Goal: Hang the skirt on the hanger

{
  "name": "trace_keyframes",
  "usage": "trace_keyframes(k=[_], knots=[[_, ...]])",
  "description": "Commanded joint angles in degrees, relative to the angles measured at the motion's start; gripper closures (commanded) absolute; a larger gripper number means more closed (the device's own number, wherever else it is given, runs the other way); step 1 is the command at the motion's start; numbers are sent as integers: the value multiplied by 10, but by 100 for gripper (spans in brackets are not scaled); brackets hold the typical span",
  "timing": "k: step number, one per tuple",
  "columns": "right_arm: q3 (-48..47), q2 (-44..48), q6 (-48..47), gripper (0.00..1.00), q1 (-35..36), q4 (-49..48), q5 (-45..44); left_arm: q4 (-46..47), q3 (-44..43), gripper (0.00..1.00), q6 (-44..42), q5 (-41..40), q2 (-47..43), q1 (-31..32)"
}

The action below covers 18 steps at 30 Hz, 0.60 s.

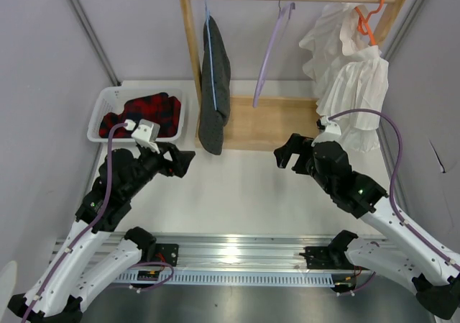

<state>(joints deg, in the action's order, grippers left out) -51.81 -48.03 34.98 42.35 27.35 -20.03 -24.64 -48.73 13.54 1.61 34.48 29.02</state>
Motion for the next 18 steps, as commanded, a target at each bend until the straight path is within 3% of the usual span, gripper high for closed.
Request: trace_keyframes(k=[1, 8, 11, 12, 16, 18], knots=[[5, 12, 5, 1, -2, -14, 2, 8, 2, 14, 12, -5, -3, 3], [10, 15, 1, 1, -2, -9, 11, 9, -8, 15, 35, -59, 8, 3], [9, 14, -4, 1, -2, -12, 17, 14, -29, 14, 38, -129, 42, 2], [9, 14, -5, 1, -2, -12, 18, 14, -36, 12, 37, -175, 72, -1], [7, 7, -11, 1, -2, -12, 31, 23, -94, 10, 44, -234, 178, -45], [5, 3, -14, 0, -2, -8, 36, 22, -133, 12, 84, -227, 225, -77]])
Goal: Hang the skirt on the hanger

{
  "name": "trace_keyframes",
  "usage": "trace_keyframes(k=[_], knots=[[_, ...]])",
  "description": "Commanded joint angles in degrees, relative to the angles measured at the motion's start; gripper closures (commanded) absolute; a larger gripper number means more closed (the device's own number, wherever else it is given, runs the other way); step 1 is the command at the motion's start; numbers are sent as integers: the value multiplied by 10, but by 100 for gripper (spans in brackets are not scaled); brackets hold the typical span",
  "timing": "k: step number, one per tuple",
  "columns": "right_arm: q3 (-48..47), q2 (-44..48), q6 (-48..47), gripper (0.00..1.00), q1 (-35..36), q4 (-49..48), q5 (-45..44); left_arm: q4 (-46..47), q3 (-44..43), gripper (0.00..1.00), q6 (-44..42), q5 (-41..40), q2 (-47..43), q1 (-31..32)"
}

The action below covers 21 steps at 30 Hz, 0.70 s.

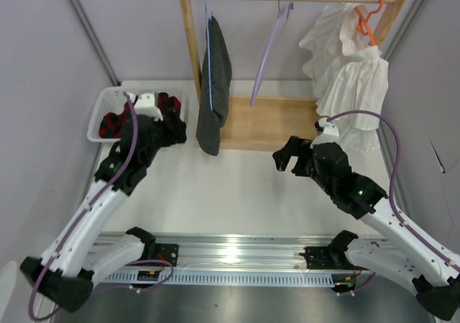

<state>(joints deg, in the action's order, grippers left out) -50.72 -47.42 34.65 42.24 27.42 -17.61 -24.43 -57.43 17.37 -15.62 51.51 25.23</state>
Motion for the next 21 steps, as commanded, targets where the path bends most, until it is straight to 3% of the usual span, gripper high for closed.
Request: trace_keyframes(k=[1, 3, 10, 16, 21], knots=[[-8, -7, -11, 1, -1, -4, 14, 22, -64, 14, 57, -46, 99, -69], [-13, -9, -8, 1, -2, 2, 21, 35, -97, 21, 84, -61, 141, -91], [-17, 0, -6, 1, -1, 8, 51, 55, -228, 29, 117, -56, 331, -187], [-31, 2, -13, 1, -2, 21, 56, 38, -372, 34, 87, -85, 491, -203], [-33, 5, -16, 1, -3, 24, 57, 34, -421, 38, 86, -90, 576, -208]])
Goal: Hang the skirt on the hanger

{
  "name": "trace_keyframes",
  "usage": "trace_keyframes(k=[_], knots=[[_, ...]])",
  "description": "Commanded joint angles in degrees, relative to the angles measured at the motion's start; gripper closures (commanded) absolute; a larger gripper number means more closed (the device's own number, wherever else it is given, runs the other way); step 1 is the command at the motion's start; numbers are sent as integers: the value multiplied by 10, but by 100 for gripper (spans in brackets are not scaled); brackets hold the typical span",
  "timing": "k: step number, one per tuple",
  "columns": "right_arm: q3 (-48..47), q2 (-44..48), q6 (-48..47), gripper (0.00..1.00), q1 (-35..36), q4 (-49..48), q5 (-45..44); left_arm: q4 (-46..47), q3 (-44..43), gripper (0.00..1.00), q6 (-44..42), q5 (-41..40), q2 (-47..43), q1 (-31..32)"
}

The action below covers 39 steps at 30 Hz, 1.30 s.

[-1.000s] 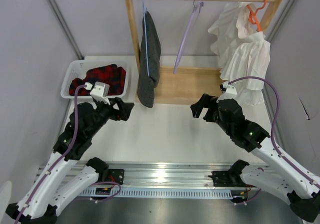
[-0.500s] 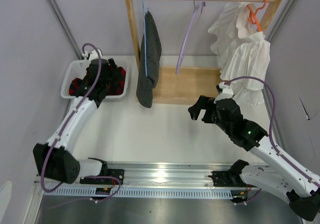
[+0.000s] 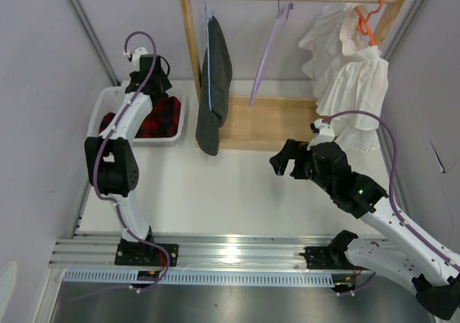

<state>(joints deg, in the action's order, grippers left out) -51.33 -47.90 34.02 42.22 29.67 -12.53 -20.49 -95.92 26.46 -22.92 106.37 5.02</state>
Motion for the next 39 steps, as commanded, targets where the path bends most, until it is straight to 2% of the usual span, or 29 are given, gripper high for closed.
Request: trace_keyframes(k=[1, 14, 29, 33, 36, 39], knots=[[-27, 9, -9, 1, -2, 0, 8, -5, -52, 38, -6, -20, 50, -6], [-6, 3, -2, 1, -4, -16, 23, -32, -131, 39, 3, -63, 187, -4], [1, -17, -14, 0, -6, -32, 35, -48, -154, 39, 10, -69, 233, 5], [1, -13, -13, 1, -6, -29, 33, -53, -157, 36, 15, -71, 230, 7], [3, -5, -14, 1, -6, -28, 30, -40, -158, 32, -5, -38, 234, 10], [4, -3, -13, 1, -7, -30, 32, -53, -170, 33, -2, -44, 243, 11]])
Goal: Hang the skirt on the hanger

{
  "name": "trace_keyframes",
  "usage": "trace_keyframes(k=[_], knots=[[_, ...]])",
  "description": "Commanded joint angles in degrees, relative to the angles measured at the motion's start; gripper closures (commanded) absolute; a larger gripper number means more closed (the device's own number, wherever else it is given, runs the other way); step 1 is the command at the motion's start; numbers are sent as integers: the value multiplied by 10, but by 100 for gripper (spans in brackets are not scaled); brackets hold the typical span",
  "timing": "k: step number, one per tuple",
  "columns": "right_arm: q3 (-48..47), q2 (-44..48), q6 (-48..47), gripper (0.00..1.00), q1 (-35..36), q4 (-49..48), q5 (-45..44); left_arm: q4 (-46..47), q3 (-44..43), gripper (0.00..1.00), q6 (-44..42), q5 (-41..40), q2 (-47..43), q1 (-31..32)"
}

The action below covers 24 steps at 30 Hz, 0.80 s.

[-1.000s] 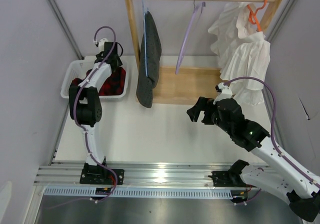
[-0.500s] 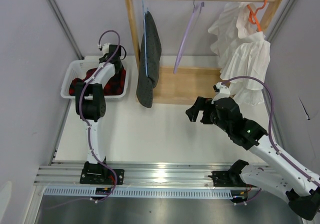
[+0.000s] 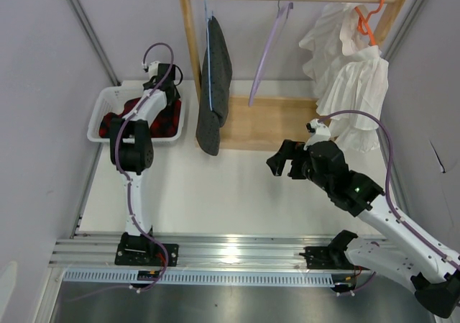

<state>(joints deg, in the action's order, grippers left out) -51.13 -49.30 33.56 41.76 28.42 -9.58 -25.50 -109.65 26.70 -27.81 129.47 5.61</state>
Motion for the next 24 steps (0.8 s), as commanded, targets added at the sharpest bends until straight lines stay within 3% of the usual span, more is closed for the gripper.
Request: trace_keyframes(k=[1, 12, 15, 16, 19, 24], knots=[[1, 10, -10, 1, -3, -15, 4, -10, -36, 33, -2, 4, 14, 5], [2, 19, -11, 1, -4, -13, 7, -72, -87, 49, 21, -8, 40, 5], [3, 17, -11, 1, -5, -13, 9, -76, -85, 64, 22, -7, 39, 4], [3, 17, -11, 1, -5, -14, 9, -77, -87, 79, 22, -3, 38, 3], [4, 16, -10, 1, -5, -16, 13, -72, -90, 100, 5, 3, 21, 2], [5, 11, -9, 0, -5, -31, 27, -65, -114, 100, -35, -4, -34, 1]])
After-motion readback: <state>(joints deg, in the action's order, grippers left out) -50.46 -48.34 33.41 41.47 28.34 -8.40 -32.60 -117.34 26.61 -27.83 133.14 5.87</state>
